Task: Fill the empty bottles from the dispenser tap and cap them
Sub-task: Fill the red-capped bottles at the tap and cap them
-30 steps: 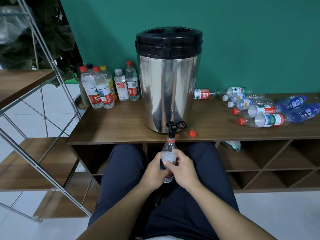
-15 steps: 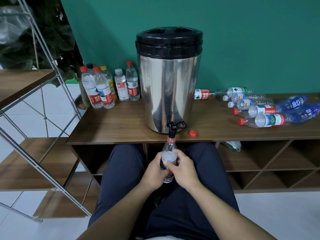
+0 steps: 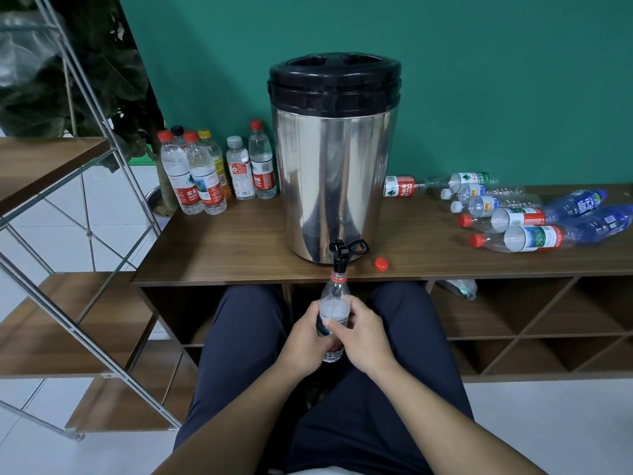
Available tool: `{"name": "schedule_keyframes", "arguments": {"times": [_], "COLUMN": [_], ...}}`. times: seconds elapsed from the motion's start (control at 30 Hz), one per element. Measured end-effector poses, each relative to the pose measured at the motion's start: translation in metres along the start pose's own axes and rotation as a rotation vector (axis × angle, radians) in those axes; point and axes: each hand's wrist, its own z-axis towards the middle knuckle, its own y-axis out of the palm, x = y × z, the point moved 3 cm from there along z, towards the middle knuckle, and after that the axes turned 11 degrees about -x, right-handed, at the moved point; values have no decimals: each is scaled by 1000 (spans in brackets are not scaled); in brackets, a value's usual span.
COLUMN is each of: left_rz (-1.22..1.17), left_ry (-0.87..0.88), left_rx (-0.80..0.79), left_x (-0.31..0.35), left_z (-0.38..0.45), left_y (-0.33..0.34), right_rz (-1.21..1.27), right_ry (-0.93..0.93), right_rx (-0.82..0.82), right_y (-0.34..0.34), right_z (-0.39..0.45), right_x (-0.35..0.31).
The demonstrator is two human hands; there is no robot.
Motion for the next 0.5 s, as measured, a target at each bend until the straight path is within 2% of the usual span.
{"name": "schedule_keyframes", "arguments": {"times": [0.5], "left_rz": [4], "left_ry": [-10], "left_rx": [0], "left_x": [3], "left_z": [-2], "left_y": [0], "right_rz": [20], "right_ry": [5], "right_rx": [-4], "right_y": [-1], "right_z": [-4], "right_x": [-8]}}
